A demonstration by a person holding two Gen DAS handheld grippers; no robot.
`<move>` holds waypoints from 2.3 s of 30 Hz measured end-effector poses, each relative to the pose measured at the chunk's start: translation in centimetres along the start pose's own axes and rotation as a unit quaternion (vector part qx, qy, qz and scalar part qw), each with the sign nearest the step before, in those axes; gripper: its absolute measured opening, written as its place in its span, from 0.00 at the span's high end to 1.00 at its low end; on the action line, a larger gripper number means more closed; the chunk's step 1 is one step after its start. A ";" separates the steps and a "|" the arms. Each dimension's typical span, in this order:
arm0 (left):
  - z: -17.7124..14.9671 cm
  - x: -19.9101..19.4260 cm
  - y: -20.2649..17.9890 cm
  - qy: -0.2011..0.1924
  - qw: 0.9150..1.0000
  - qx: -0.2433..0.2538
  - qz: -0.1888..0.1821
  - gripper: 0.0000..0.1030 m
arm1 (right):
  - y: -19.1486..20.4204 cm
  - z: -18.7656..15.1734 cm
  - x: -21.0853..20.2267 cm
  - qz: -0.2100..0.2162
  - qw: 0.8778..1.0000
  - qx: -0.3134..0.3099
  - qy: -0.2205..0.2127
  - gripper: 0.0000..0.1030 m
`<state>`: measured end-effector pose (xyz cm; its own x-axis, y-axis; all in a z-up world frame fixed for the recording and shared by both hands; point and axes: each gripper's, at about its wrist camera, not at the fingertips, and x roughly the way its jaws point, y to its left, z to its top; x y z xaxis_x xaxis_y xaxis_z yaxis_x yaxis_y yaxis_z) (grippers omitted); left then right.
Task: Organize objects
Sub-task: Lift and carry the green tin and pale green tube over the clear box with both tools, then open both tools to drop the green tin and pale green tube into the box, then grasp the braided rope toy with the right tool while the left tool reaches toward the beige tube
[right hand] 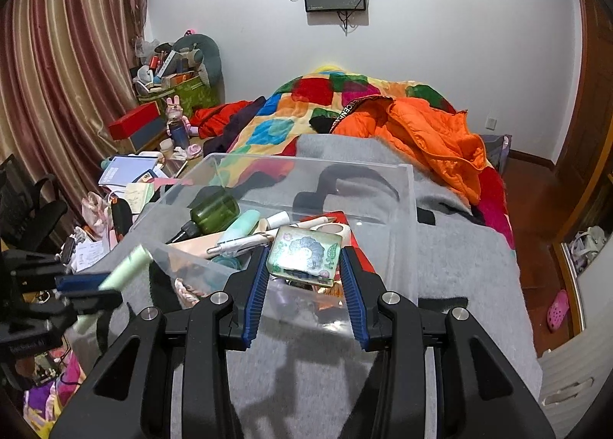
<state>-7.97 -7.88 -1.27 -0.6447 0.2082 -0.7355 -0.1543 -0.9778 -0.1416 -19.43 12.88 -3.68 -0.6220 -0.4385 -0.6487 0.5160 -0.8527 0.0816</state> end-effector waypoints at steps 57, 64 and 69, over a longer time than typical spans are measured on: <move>6.6 2.9 -1.1 -0.017 0.999 0.041 0.025 0.62 | 0.8 0.2 2.8 -0.001 0.999 -0.016 0.029 0.59; 4.6 1.0 -0.7 -0.026 0.999 0.032 0.030 0.52 | 1.6 -0.6 0.5 0.001 0.999 -0.031 0.013 0.52; 2.3 0.6 -0.1 -0.021 0.999 0.022 0.029 0.48 | 2.8 -2.0 0.1 0.018 0.999 -0.045 0.024 0.52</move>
<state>-10.07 -7.58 -0.17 -0.6842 0.1530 -0.7130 -0.1477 -0.9866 -0.0700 -16.89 11.05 -5.09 -0.5747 -0.4527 -0.6817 0.5900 -0.8065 0.0383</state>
